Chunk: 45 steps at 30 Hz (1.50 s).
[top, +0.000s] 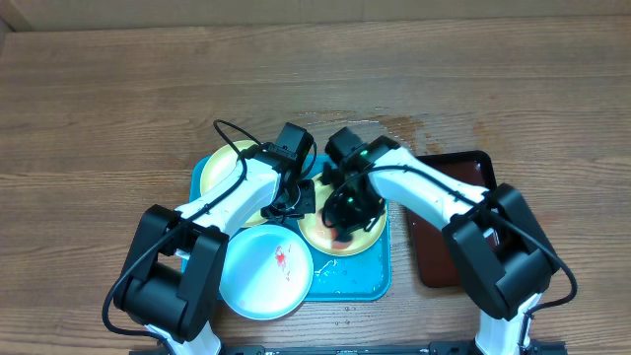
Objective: Clean dirty plates on tray and stack at the side
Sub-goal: 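Scrub the yellow plate surface with the sponge in the right gripper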
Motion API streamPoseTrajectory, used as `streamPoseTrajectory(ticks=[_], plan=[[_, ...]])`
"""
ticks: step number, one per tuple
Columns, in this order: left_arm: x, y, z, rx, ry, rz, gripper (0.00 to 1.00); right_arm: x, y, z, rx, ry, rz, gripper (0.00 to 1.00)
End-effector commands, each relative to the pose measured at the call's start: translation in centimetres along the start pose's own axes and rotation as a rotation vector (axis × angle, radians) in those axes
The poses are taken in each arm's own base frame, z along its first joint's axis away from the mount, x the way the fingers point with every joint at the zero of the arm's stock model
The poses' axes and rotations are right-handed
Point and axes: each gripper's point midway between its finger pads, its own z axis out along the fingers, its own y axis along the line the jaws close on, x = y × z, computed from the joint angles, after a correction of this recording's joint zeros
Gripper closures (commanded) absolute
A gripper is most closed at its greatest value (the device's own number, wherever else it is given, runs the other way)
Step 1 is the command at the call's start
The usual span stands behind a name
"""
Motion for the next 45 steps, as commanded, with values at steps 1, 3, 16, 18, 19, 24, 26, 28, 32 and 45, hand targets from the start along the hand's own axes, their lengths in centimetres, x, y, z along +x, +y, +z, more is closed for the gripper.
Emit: streamPoseTrajectory(ticks=[1, 3, 16, 18, 19, 24, 26, 28, 32, 45], plan=[[0.3, 1.0, 0.9, -0.042, 0.021, -0.011, 0.96, 0.1, 3.4, 0.8, -0.172, 0.014, -0.041, 0.96], [0.3, 1.0, 0.9, -0.042, 0.022, -0.011, 0.96, -0.9, 3.2, 0.7, -0.177, -0.019, 0.041, 0.96], [0.4, 1.0, 0.9, -0.043, 0.024, -0.011, 0.96, -4.5, -7.2, -1.4, 0.107, -0.221, 0.582, 0.96], [0.4, 1.0, 0.9, -0.043, 0.023, -0.011, 0.96, -2.9, -9.3, -1.7, 0.192, -0.188, 0.63, 0.96], [0.4, 1.0, 0.9, -0.043, 0.023, -0.011, 0.96, -2.4, -9.8, -1.8, 0.217, -0.177, 0.64, 0.96], [0.3, 1.0, 0.9, -0.045, 0.021, -0.011, 0.96, 0.7, -11.4, -2.2, 0.353, -0.071, 0.568, 0.96], [0.3, 1.0, 0.9, -0.044, 0.019, -0.011, 0.96, 0.7, -10.1, -1.8, 0.305, -0.038, 0.449, 0.96], [0.2, 1.0, 0.9, -0.042, 0.015, -0.01, 0.96, 0.7, -6.4, -0.8, 0.156, 0.016, 0.19, 0.96], [0.2, 1.0, 0.9, -0.042, 0.015, -0.01, 0.96, 1.0, -1.5, 0.1, -0.022, 0.046, -0.084, 0.96], [0.2, 1.0, 0.9, -0.041, 0.015, -0.01, 0.96, -2.7, -0.9, -0.3, 0.067, -0.1, 0.098, 0.96]])
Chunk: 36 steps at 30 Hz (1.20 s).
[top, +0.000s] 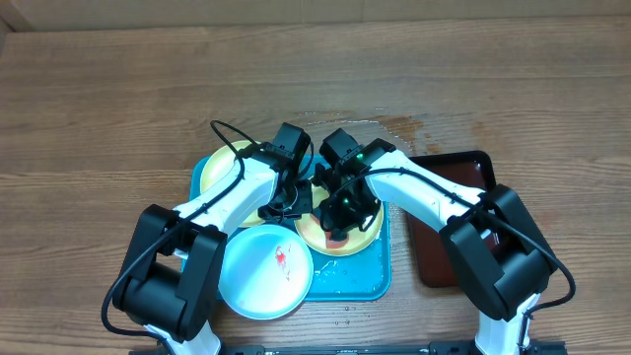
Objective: Clean dirty plates on tray and stack at the side
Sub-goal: 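Scrub the yellow plate surface with the sponge in the right gripper, then move the sponge back toward the brown tray with the right gripper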
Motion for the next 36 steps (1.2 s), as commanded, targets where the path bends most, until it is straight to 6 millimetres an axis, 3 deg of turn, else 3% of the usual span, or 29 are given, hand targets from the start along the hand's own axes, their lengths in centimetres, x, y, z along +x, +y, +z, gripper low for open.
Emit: streamPoseTrajectory(ticks=[1, 6, 7, 15, 19, 22, 26, 29, 30, 36], plan=[[0.0, 0.5, 0.9, -0.03, 0.004, -0.002, 0.96, -1.9, -2.9, -1.0, 0.121, -0.08, 0.208, 0.96], [-0.1, 0.5, 0.9, -0.03, 0.004, -0.002, 0.96, -4.0, -6.8, -4.8, 0.247, -0.229, 0.422, 0.96], [-0.1, 0.5, 0.9, -0.03, 0.004, -0.002, 0.96, -4.7, -7.3, -6.4, 0.264, -0.279, 0.45, 0.96], [-0.1, 0.5, 0.9, -0.03, 0.004, -0.002, 0.96, -5.5, -6.0, -11.6, 0.249, -0.383, 0.416, 0.96], [-0.1, 0.5, 0.9, -0.029, 0.003, -0.002, 0.96, -3.4, -5.2, -15.4, 0.271, -0.433, 0.434, 0.96], [-0.2, 0.3, 0.8, -0.024, 0.001, -0.001, 0.96, -1.1, -6.0, -17.7, 0.331, -0.453, 0.524, 0.96], [-1.0, -0.7, -0.3, 0.003, -0.008, 0.001, 0.96, 2.6, -7.3, -19.3, 0.364, -0.408, 0.659, 0.96], [-2.4, -1.6, -1.9, 0.018, -0.038, 0.006, 0.96, 4.5, -9.0, -19.9, 0.426, -0.382, 0.75, 0.96], [-3.6, -2.5, -3.2, 0.033, -0.066, 0.012, 0.96, 5.5, -10.3, -20.3, 0.482, -0.382, 0.819, 0.96], [-6.3, -5.4, -7.7, 0.05, -0.162, 0.073, 0.96, 6.1, -12.6, -21.3, 0.501, -0.402, 0.903, 0.96]])
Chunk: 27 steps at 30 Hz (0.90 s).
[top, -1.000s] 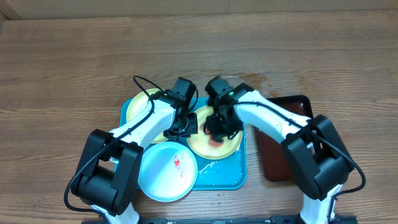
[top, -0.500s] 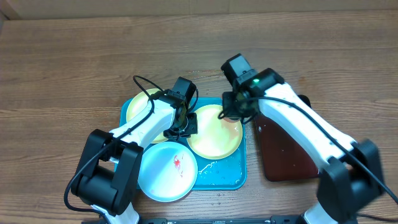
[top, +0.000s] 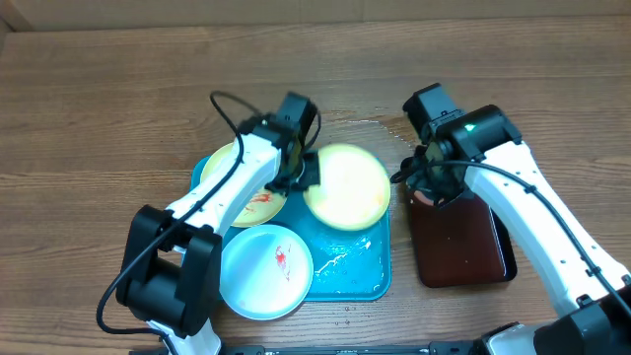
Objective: Clean dirty plates on tray and stack at the side
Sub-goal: 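Move the sponge back toward the brown tray with the right gripper, then lift the cleaned yellow plate with the left gripper toward the right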
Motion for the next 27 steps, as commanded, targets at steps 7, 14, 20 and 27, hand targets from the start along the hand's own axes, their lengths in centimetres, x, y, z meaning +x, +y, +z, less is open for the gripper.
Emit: streamPoseTrajectory(ticks=[7, 14, 20, 27], plan=[[-3.0, -5.3, -6.0, -0.004, -0.143, 0.139, 0.96, -3.8, -5.4, -0.1, 0.037, -0.04, 0.235, 0.96], [-3.3, -8.5, -8.4, 0.018, -0.212, 0.225, 0.96, -2.8, -8.6, 3.5, 0.04, 0.066, 0.309, 0.96], [-2.8, -9.7, -8.7, -0.02, -0.249, 0.298, 0.96, -0.7, -11.2, 7.5, 0.075, 0.138, 0.404, 0.96], [-2.1, -10.8, -8.8, -0.09, -0.301, 0.352, 0.96, -0.7, -12.7, 7.9, 0.083, 0.149, 0.435, 0.96]])
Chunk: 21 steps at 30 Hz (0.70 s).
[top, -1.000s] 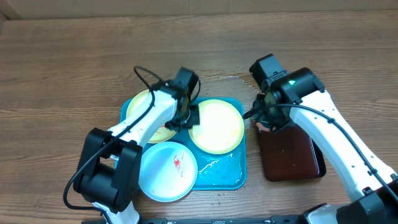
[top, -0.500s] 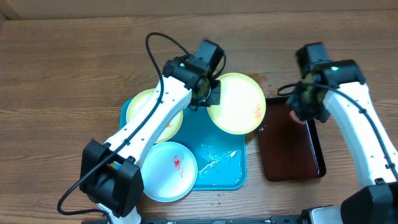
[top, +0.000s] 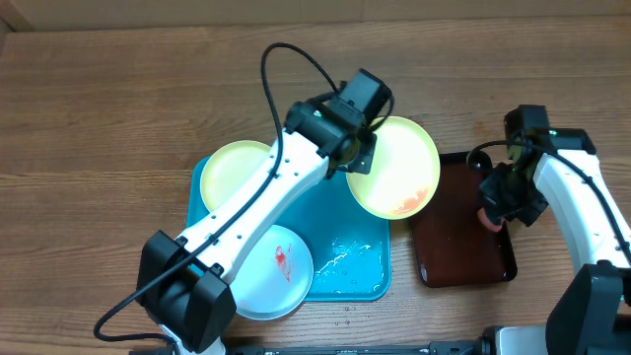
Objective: Clean dirty plates on tray and stack at the side
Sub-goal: 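Lift the cleaned yellow plate with the left gripper toward the right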
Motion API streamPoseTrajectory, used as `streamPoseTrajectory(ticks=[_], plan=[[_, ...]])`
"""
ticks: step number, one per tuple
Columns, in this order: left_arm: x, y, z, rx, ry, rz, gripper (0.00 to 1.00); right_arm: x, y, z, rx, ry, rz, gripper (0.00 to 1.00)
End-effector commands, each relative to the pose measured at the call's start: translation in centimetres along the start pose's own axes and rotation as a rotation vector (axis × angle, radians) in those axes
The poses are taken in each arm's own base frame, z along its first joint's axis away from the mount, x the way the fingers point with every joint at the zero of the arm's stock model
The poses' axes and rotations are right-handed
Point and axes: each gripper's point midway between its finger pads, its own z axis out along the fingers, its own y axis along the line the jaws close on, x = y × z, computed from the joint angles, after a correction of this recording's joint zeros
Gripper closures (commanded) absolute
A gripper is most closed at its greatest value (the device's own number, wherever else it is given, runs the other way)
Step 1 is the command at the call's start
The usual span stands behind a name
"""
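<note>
My left gripper [top: 357, 158] is shut on the rim of a yellow-green plate [top: 399, 158], which hangs over the right far corner of the blue tray [top: 330, 222]. An orange smear shows near the plate's near edge. A second yellow plate [top: 235, 170] lies at the tray's far left. A white plate [top: 284, 268] with a red stain lies at its near left, partly under my left arm. My right gripper [top: 492, 205] is over the dark brown tray [top: 454, 247], shut on a reddish sponge [top: 485, 216].
Water glistens on the blue tray's near right part [top: 345, 258]. The brown tray sits right of the blue one on the wooden table [top: 118, 108]. A black cable loops above my left arm [top: 281, 59].
My left gripper has moved right and farther back with the yellow-green plate, which now reaches past the blue tray's right edge. My right gripper has moved right along the brown tray.
At the two oldest moments both grippers were at the yellow-green plate on the tray's right side, the right one pressing the sponge on it. Then the right gripper was over the brown tray and the left held the plate. Now the plate hangs beyond the tray's corner.
</note>
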Motion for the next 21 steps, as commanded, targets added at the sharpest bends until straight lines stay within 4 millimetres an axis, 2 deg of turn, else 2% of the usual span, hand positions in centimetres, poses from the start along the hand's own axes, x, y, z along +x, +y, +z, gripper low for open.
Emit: streamPoseTrajectory(ticks=[1, 6, 11, 21], plan=[[-0.9, -0.7, -0.7, -0.068, -0.067, 0.053, 0.96, -0.3, 0.0, -0.5, -0.021, -0.014, -0.006, 0.96], [-0.7, -2.0, -1.1, -0.111, -0.107, 0.104, 0.96, -0.6, 0.6, -0.8, -0.048, -0.023, -0.028, 0.96], [-0.5, -3.6, -1.3, -0.103, -0.134, 0.134, 0.96, -1.4, 1.0, -1.9, -0.068, -0.046, -0.027, 0.96], [-1.0, -4.5, -2.1, -0.17, -0.22, 0.148, 0.96, -3.4, 1.7, -4.2, -0.116, -0.102, -0.04, 0.96]])
